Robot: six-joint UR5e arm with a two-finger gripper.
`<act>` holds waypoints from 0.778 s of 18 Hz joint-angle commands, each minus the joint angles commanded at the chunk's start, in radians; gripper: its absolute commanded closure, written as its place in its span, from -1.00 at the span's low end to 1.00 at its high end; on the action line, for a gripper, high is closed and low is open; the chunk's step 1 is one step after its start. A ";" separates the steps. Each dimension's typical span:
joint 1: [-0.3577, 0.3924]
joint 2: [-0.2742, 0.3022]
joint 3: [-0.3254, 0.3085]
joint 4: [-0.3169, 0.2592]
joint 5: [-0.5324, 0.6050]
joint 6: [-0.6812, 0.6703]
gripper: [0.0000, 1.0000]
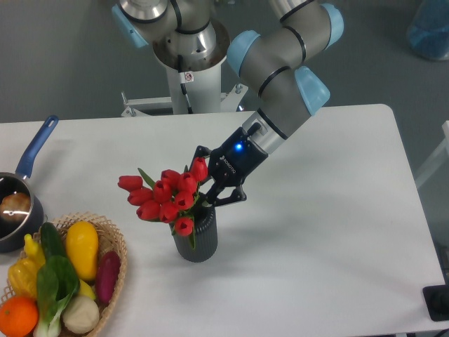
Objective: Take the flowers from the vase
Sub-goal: 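Close the gripper on the tulip stems and adjust the grip, then lift the gripped tulips straight up out of the black vase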
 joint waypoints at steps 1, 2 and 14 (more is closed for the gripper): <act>0.003 0.000 0.000 -0.002 -0.002 0.000 0.31; 0.003 0.002 0.000 -0.002 -0.002 -0.002 0.31; 0.020 0.060 -0.003 -0.003 -0.046 -0.074 0.31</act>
